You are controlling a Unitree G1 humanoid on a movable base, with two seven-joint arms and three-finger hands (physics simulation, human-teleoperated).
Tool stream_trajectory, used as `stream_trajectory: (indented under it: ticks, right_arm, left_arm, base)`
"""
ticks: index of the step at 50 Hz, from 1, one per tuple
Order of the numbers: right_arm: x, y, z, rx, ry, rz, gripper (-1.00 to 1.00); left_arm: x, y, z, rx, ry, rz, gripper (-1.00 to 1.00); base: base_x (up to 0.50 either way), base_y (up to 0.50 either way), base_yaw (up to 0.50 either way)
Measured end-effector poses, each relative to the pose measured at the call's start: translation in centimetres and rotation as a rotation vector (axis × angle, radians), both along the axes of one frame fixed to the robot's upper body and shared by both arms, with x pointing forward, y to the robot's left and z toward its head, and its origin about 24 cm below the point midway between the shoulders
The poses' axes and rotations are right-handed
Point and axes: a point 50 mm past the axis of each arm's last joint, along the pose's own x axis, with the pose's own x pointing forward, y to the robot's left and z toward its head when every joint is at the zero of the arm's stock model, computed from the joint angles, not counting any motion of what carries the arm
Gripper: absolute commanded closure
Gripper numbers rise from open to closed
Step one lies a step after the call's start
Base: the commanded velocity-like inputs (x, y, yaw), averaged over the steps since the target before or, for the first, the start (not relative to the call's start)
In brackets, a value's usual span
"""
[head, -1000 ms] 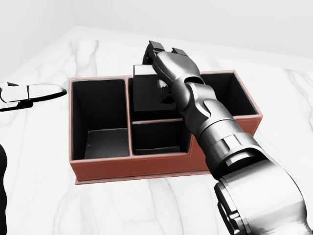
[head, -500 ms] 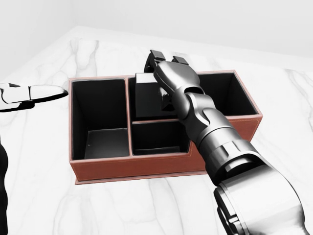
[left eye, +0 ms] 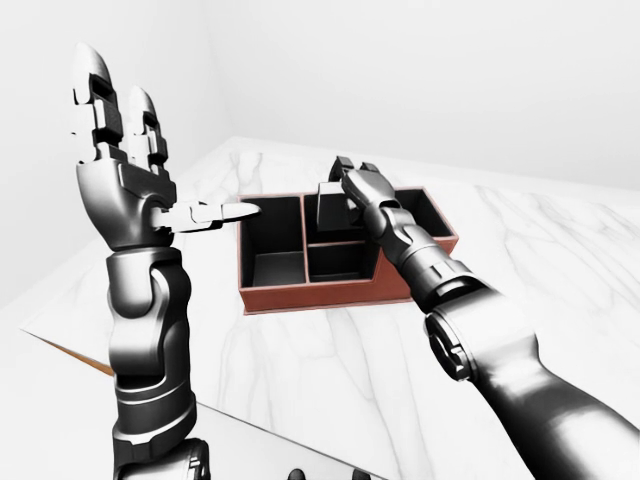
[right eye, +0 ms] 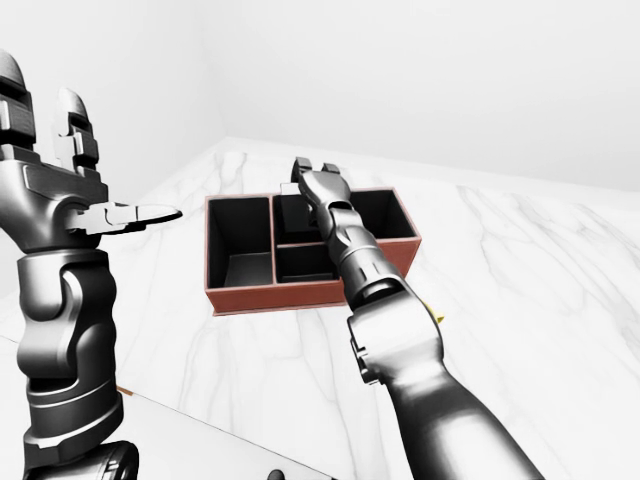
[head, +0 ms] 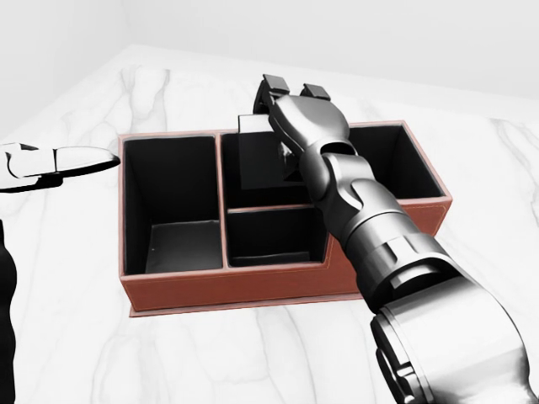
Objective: Pick up the book and place it in the front compartment of the caddy.
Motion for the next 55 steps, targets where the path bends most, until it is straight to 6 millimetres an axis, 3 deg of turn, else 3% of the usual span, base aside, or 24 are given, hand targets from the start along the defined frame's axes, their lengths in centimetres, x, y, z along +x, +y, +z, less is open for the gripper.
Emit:
stream_trajectory:
  ticks: [55]
  right_arm:
    - [-0.9, 0.9, -2.8, -0.052, -0.012, 0.010, 1.00]
  left_arm:
    - [0.0, -0.1, 0.0, 0.002, -0.001, -0.004, -1.00]
  base:
    - [0.00, 0.00, 0.00]
